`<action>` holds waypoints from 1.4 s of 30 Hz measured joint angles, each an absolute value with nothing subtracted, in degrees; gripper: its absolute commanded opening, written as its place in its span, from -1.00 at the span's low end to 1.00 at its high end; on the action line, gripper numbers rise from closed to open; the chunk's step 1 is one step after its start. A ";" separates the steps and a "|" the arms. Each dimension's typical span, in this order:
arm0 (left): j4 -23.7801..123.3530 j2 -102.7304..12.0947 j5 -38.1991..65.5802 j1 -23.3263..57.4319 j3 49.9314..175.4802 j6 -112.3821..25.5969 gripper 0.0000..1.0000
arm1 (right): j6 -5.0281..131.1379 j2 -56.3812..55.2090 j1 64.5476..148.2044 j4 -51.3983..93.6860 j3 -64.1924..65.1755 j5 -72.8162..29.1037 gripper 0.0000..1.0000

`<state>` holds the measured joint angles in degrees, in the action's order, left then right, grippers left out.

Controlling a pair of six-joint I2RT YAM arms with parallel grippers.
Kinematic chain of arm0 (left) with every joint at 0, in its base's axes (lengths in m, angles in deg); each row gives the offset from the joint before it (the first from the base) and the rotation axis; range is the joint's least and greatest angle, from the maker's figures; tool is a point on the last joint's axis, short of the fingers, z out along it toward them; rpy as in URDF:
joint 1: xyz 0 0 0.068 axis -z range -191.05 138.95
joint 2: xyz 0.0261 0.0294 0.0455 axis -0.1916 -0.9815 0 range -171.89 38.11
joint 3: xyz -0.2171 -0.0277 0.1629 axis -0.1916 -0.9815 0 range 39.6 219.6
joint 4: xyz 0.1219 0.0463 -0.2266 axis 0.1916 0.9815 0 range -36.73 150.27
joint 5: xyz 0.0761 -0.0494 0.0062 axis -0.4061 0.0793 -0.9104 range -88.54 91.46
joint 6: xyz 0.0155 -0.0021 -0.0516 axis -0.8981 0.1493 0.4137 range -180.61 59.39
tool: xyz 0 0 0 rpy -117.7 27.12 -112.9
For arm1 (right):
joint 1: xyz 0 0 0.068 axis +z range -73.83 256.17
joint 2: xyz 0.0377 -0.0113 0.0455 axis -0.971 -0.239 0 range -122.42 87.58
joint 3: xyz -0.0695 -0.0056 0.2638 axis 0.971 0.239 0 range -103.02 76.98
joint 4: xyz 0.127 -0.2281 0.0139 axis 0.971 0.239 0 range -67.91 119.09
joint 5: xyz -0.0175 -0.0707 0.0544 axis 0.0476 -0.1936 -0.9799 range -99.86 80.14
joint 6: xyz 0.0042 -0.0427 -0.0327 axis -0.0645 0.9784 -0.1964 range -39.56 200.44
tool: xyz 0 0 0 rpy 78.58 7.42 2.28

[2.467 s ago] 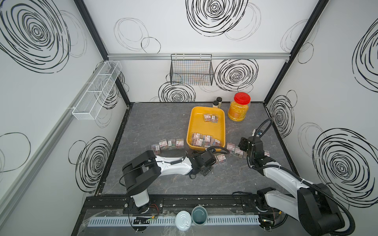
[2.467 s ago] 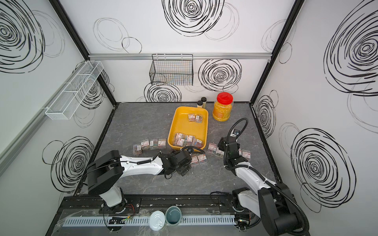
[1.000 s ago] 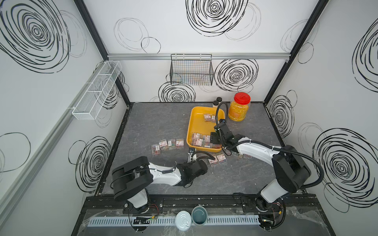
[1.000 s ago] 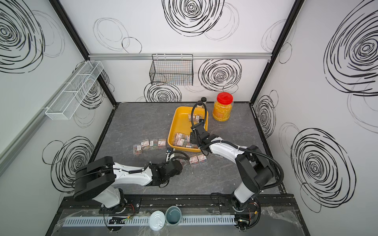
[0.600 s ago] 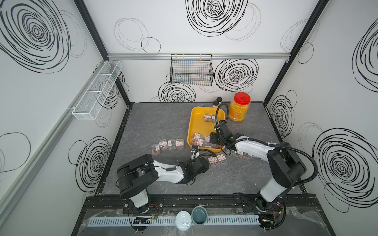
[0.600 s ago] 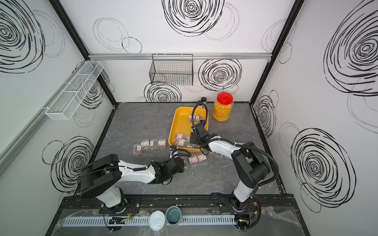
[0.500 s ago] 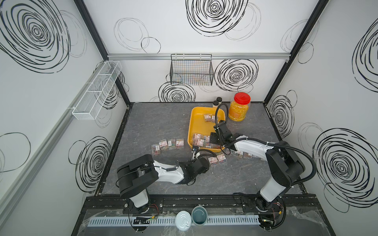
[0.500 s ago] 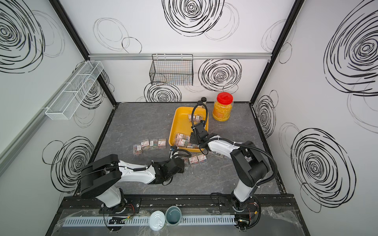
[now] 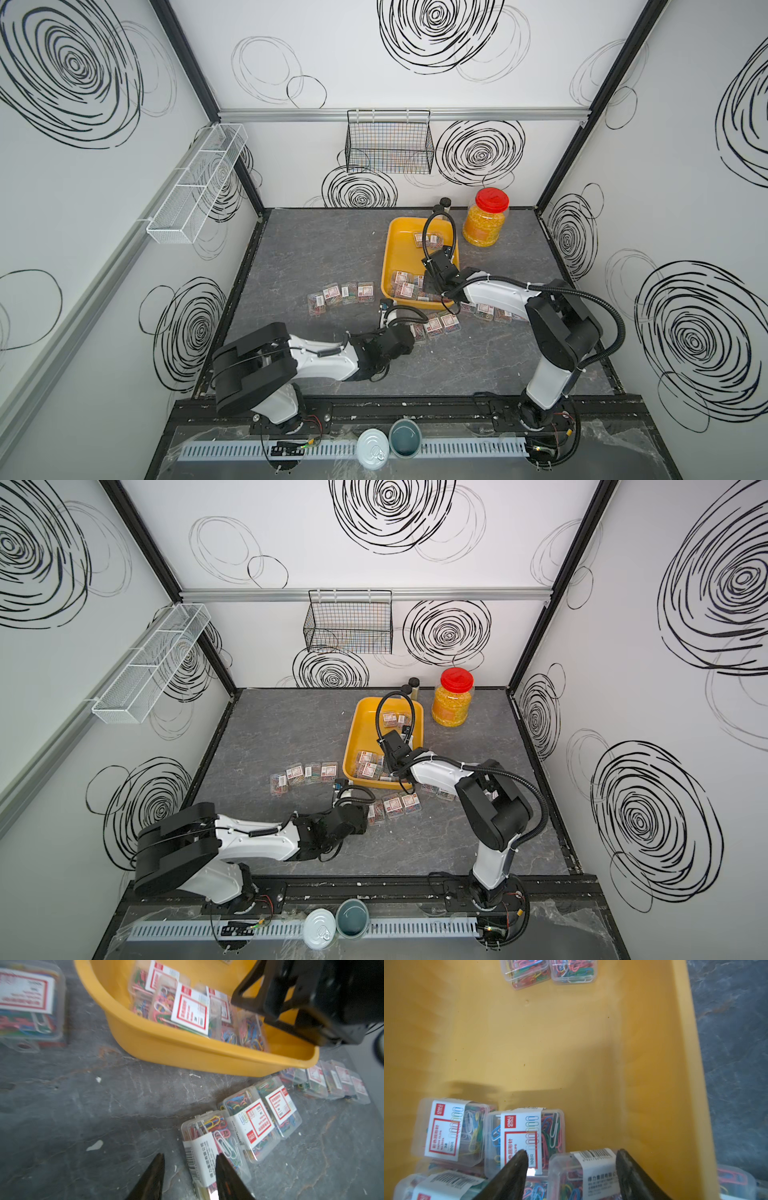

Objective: Take the paper clips out of the storage box
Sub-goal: Place the boxed paper clips at the center of the board, then pick up the boxed paper clips from the storage box.

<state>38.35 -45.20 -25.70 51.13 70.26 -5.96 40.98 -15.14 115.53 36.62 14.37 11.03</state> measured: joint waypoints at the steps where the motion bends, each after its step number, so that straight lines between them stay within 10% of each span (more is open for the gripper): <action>1: 39.40 -42.77 -26.42 50.75 69.86 -6.31 -0.02 | 40.78 -15.84 115.81 37.23 13.76 11.62 0.40; 18: 67.60 -0.61 -35.55 23.98 66.82 -20.23 0.73 | 38.00 -21.65 118.06 40.77 7.53 16.82 0.17; 32: 69.32 -13.83 -25.30 9.55 65.21 -26.40 0.49 | 37.87 -17.24 118.19 40.77 10.15 17.39 -0.30; 42: 68.19 -2.29 -22.33 9.86 61.69 -27.44 0.59 | 37.76 -16.41 119.72 41.73 10.05 18.00 0.27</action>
<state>68.19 -2.29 -22.33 9.86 61.69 -27.44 37.76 -16.41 119.72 41.73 10.05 18.00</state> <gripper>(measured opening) 0.795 0.601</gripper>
